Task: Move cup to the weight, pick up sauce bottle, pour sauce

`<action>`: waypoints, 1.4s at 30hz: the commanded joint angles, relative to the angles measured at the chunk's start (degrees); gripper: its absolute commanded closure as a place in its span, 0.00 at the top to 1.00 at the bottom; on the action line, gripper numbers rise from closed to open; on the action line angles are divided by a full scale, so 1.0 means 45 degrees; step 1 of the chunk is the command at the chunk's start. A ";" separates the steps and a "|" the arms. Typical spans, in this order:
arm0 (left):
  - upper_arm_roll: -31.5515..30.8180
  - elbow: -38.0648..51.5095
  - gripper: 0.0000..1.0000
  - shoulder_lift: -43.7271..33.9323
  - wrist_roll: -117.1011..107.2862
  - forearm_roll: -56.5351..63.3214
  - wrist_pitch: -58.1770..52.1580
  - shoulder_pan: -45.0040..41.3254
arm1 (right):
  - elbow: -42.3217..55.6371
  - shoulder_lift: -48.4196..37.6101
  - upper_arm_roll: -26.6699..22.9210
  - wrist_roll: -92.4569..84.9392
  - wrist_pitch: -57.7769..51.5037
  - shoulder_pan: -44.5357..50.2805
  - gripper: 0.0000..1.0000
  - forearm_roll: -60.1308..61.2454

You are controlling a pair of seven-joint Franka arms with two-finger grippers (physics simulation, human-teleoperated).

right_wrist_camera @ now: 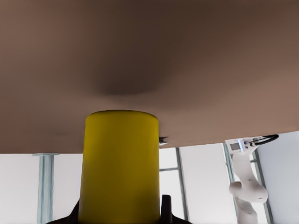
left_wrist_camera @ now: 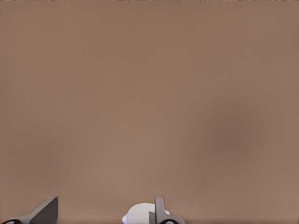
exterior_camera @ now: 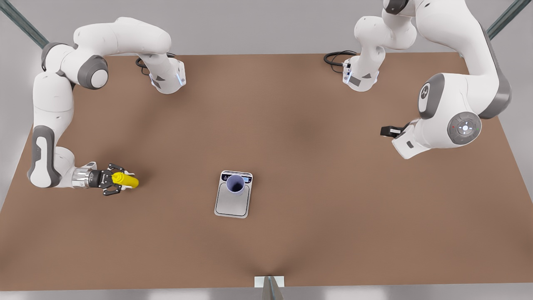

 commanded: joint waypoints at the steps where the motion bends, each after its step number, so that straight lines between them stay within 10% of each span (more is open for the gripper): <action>1: 0.0001 0.0000 1.00 0.0008 0.0012 -0.0010 0.0000 -0.0001 | -0.0002 0.0009 0.0003 -0.0012 -0.0006 0.0000 0.46 0.0013; 7: -0.0019 0.0020 1.00 -0.0012 0.0012 -0.0010 -0.0019 -0.0001 | -0.0022 0.0146 0.0003 -0.0168 0.0150 0.0000 0.50 -0.0007; 9: 0.0001 0.0020 1.00 -0.0012 0.0012 0.0009 -0.0019 -0.0001 | -0.0022 0.0146 -0.0017 -0.0305 0.0150 0.0000 0.92 -0.0007; 11: -0.0019 0.0020 1.00 -0.0012 -0.0008 -0.0010 -0.0019 -0.0001 | -0.0022 0.0146 -0.0017 -0.0286 0.0150 0.0000 0.97 -0.0007; 34: -0.0019 0.0800 1.00 -0.0012 -0.0008 -0.0322 0.0078 -0.0001 | 0.3218 0.0029 -0.1246 -0.0891 -0.1079 -0.0332 1.00 -0.2779; 41: 0.0098 -0.0273 1.00 -0.1476 -0.0027 -0.0206 0.1348 0.0116 | 0.4275 -0.7490 -0.1501 -0.6985 -0.1490 0.4394 1.00 -1.0065; 42: 0.0098 -0.0293 1.00 -0.1457 -0.0008 -0.0167 0.1348 0.0116 | 0.4139 -0.8329 0.1111 -0.7043 -0.0691 0.4219 1.00 -1.2269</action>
